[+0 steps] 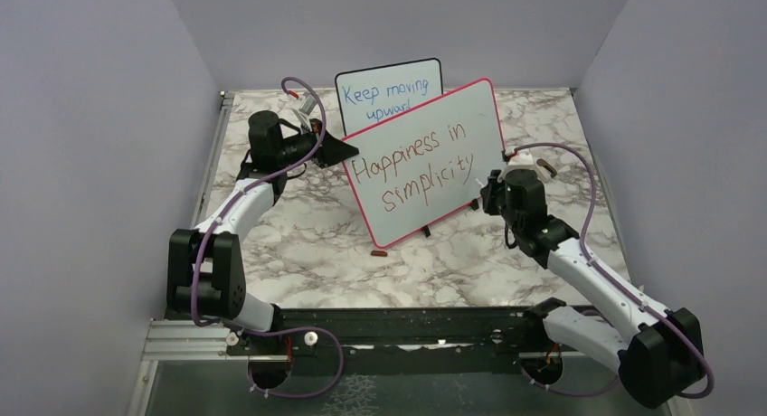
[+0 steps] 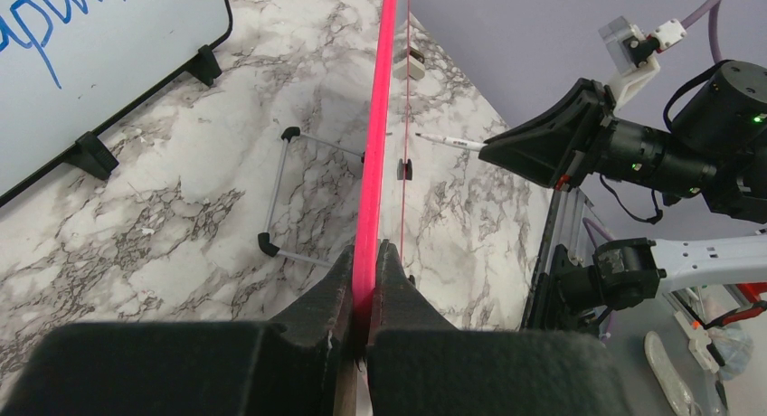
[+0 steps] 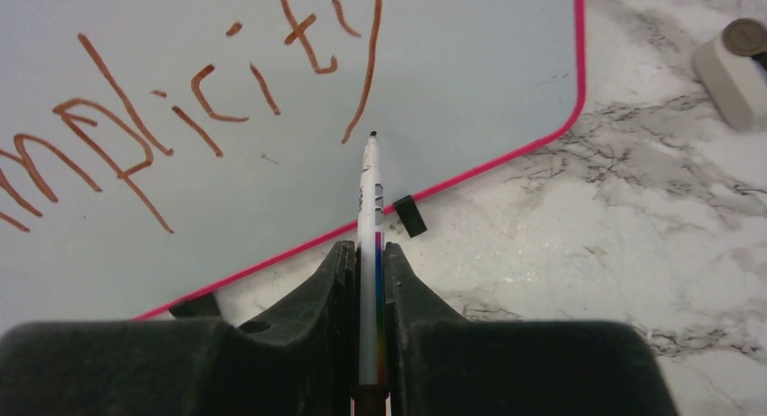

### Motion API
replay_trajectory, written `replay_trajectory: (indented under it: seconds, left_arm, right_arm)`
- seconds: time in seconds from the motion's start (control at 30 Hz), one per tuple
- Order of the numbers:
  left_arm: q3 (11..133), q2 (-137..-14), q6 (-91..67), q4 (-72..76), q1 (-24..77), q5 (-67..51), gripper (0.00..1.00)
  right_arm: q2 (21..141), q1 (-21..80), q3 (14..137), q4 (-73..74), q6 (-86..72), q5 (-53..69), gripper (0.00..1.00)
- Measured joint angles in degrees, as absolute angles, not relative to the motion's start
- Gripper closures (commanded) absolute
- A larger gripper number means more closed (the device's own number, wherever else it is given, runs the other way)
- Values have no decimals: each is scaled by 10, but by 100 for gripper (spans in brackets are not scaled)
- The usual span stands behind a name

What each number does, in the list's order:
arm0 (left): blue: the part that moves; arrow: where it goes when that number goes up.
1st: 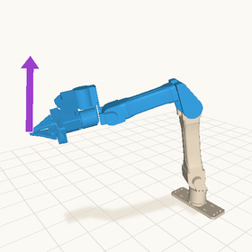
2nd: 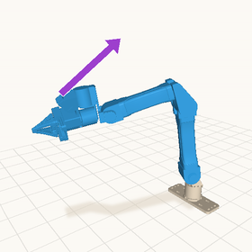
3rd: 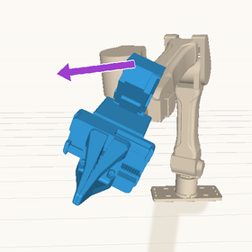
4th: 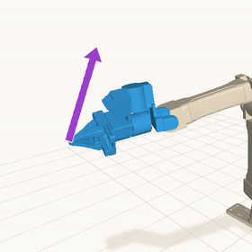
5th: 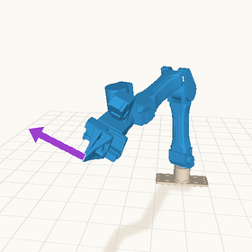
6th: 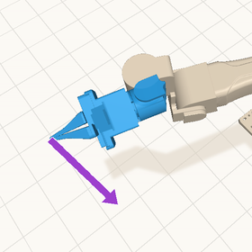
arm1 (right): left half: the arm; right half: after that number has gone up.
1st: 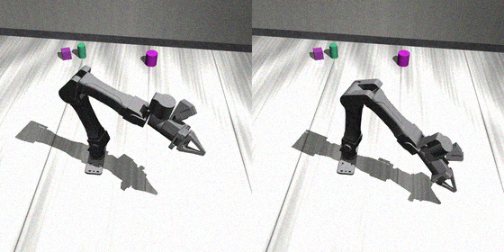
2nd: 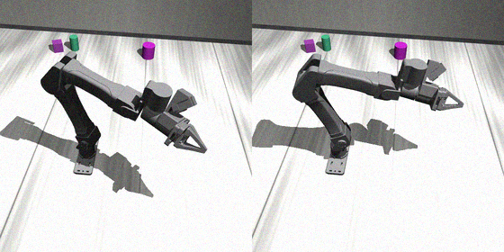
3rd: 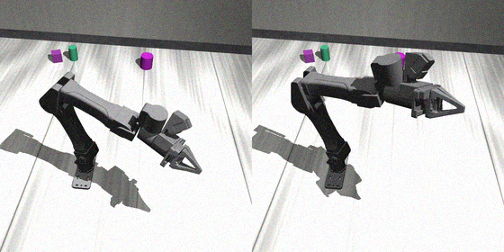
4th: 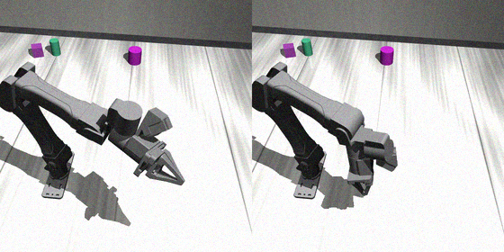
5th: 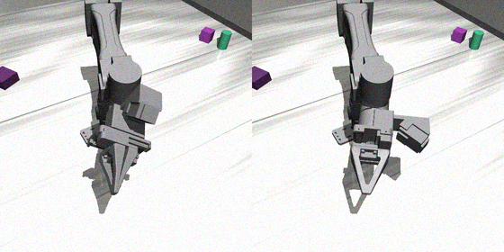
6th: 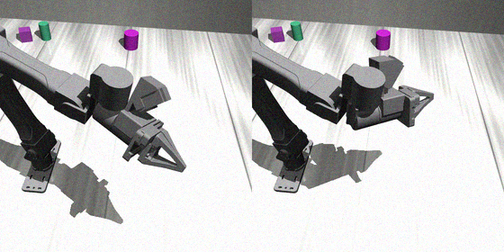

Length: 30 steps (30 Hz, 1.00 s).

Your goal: Write a sentence on the whiteboard

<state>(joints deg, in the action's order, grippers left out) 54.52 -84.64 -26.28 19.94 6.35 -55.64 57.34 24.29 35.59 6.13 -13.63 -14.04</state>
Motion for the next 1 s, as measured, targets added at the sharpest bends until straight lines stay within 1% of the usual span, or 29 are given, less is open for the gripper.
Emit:
replay_trajectory:
  seconds: [0.27, 0.53, 1.0]
  left_arm:
    - [545, -846, -263, 199, 63, -556, 100]
    - [545, -846, -263, 199, 63, -556, 100]
    - [545, -846, -263, 199, 64, -556, 100]
  right_arm:
    - [571, 235, 356, 17, -137, -187, 99]
    - [603, 229, 356, -39, -137, -190, 99]
    - [649, 210, 356, -72, -139, -180, 99]
